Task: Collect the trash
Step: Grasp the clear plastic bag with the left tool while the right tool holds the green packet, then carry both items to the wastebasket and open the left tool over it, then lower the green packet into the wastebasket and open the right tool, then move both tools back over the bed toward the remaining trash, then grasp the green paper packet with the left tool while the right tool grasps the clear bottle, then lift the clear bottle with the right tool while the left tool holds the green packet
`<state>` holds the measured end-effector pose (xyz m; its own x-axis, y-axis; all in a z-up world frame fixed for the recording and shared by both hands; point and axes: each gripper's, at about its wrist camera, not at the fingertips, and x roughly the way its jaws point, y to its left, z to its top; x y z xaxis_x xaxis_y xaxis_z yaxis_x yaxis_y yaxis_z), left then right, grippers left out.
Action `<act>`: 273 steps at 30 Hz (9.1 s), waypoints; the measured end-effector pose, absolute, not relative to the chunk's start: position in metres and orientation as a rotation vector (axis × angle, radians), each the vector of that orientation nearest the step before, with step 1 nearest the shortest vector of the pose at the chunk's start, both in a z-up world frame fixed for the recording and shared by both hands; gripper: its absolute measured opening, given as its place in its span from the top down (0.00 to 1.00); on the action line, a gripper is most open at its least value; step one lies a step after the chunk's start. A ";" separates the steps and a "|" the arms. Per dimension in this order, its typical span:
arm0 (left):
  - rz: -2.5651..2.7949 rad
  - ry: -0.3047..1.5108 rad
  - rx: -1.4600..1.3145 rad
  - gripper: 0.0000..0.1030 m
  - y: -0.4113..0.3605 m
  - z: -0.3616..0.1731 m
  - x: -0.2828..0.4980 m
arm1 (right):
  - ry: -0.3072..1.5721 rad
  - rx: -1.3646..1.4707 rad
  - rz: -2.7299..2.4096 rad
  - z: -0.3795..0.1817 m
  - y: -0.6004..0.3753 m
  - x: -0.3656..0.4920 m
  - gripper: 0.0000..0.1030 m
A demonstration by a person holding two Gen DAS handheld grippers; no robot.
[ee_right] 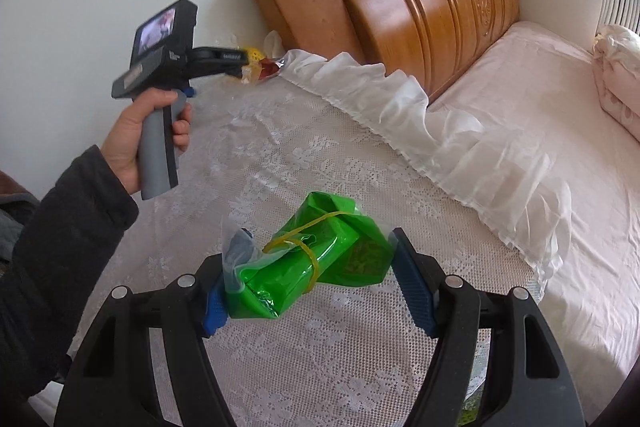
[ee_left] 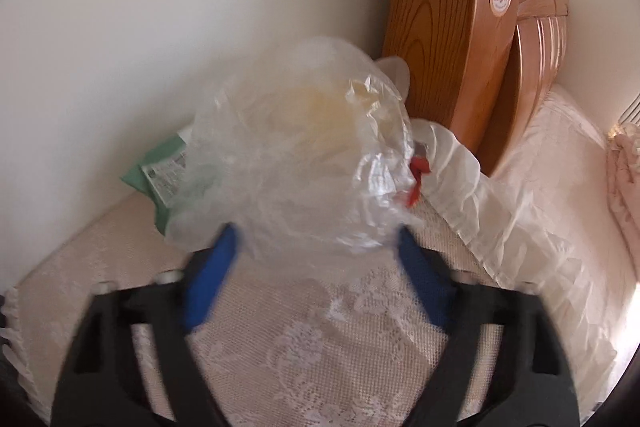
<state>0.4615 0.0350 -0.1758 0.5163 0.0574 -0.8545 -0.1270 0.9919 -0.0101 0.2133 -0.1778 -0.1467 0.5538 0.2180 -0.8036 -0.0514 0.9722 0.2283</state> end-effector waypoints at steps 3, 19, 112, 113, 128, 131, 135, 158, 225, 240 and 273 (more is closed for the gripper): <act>0.089 1.033 -0.095 0.67 0.038 -0.176 0.452 | 0.969 0.183 0.171 -0.144 -0.175 0.212 0.32; -0.054 0.950 -0.024 0.80 0.036 -0.102 0.253 | 0.916 0.149 0.232 -0.111 -0.160 0.143 0.32; -0.813 1.436 0.523 0.10 -0.370 -0.303 -0.023 | 0.987 0.468 -0.406 -0.154 -0.472 -0.158 0.32; -0.812 1.418 0.523 0.10 -0.369 -0.295 -0.023 | 0.982 0.468 -0.403 -0.153 -0.472 -0.156 0.32; -0.639 1.060 0.316 0.08 -0.267 -0.122 0.003 | 0.955 0.418 -0.287 -0.148 -0.442 -0.106 0.32; -0.603 1.046 0.277 0.08 -0.243 -0.110 0.008 | 0.957 0.407 -0.252 -0.151 -0.427 -0.094 0.32; -0.561 1.047 0.253 0.08 -0.221 -0.108 0.012 | 0.960 0.392 -0.208 -0.151 -0.404 -0.081 0.32; -0.422 1.092 0.196 0.08 -0.156 -0.117 0.006 | 1.261 0.348 -0.261 -0.280 -0.385 -0.030 0.04; 0.144 0.867 -0.028 0.49 0.127 -0.205 0.488 | 1.013 0.071 0.244 -0.153 -0.140 0.322 0.02; 0.156 0.877 0.008 0.51 0.136 -0.170 0.398 | 0.931 -0.314 0.478 -0.165 -0.030 0.452 0.02; 0.193 0.925 -0.121 0.51 0.136 -0.110 0.227 | 1.024 -0.143 0.530 -0.139 -0.062 0.361 0.37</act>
